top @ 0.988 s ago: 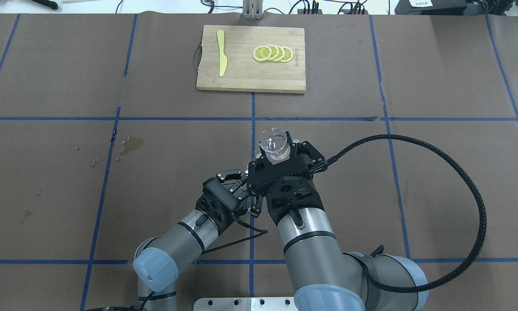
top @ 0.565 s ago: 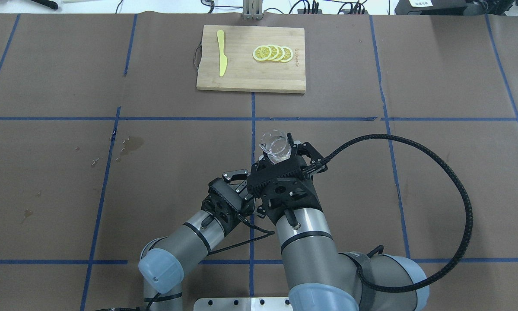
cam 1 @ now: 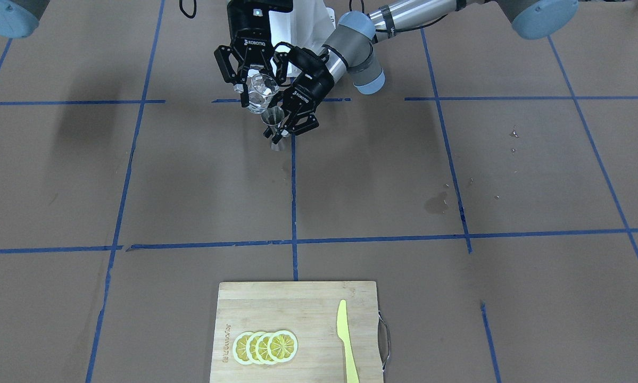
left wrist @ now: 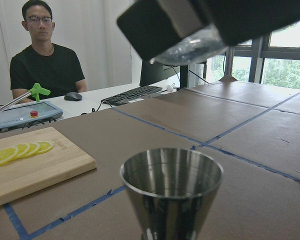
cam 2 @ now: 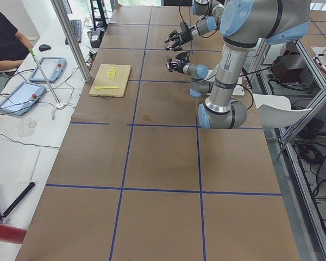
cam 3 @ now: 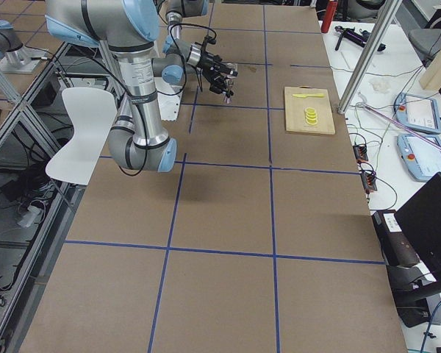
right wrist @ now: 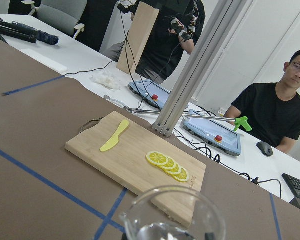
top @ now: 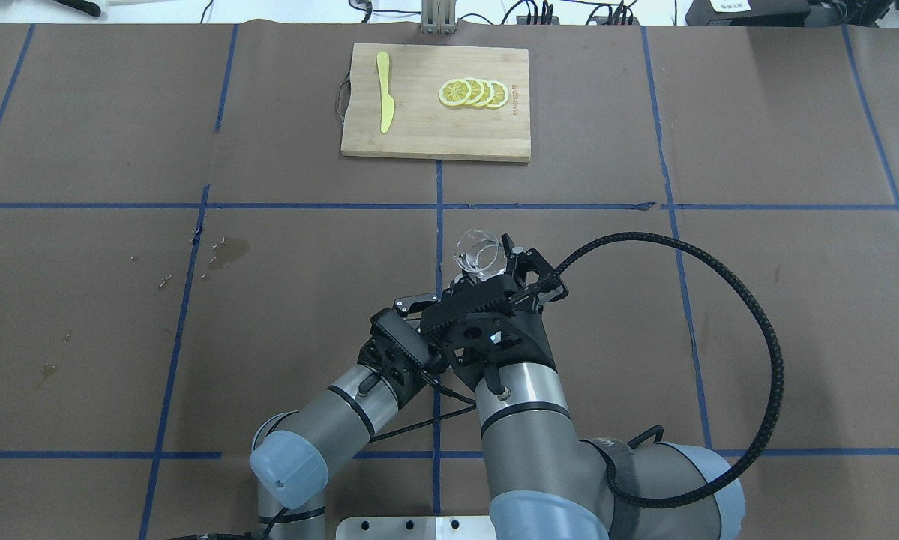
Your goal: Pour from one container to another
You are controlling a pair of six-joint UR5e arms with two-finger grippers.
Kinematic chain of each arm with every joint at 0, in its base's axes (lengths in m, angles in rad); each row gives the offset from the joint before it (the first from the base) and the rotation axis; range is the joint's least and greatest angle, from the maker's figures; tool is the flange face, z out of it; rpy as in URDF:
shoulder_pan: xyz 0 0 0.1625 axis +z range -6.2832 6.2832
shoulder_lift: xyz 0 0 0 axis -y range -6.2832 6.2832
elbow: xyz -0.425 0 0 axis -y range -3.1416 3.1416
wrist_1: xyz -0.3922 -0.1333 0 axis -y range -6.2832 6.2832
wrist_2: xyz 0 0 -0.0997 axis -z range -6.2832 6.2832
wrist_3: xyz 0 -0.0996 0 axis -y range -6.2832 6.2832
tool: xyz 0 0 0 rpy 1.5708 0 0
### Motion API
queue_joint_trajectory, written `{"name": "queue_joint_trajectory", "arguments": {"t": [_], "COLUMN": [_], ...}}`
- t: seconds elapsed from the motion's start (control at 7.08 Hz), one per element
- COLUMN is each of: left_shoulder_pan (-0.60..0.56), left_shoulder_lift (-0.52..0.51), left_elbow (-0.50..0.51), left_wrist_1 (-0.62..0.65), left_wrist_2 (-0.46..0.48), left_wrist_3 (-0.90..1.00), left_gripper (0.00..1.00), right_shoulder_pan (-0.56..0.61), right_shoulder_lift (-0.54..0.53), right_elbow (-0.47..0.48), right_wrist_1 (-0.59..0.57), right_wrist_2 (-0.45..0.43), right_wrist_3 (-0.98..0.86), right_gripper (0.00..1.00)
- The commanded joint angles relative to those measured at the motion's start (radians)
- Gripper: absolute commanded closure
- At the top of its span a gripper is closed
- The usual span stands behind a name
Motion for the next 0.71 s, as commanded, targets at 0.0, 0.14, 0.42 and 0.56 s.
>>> {"name": "queue_joint_trajectory", "arguments": {"t": [0.0,0.14,0.42,0.56], "left_shoulder_pan": [0.0,0.0,0.0,0.0], "left_shoulder_lift": [-0.001,-0.002,-0.004,-0.004], "left_elbow": [0.001,-0.001,0.001,0.001], "left_wrist_1": [0.0,0.0,0.002,0.002], "left_wrist_2": [0.002,0.014,0.015,0.015], "left_wrist_3": [-0.002,-0.002,-0.002,-0.002], "left_gripper": [1.0,1.0,1.0,1.0], "right_shoulder_pan": [0.001,0.001,0.001,0.001], "right_shoulder_lift": [0.003,0.003,0.006,0.006], "right_elbow": [0.003,0.006,0.015,0.018], "right_wrist_1": [-0.028,-0.045,-0.114,-0.114], "right_wrist_2": [0.0,-0.002,-0.009,-0.009], "right_wrist_3": [-0.081,-0.102,-0.132,-0.172], "right_gripper": [0.96,0.96,0.96,0.96]}}
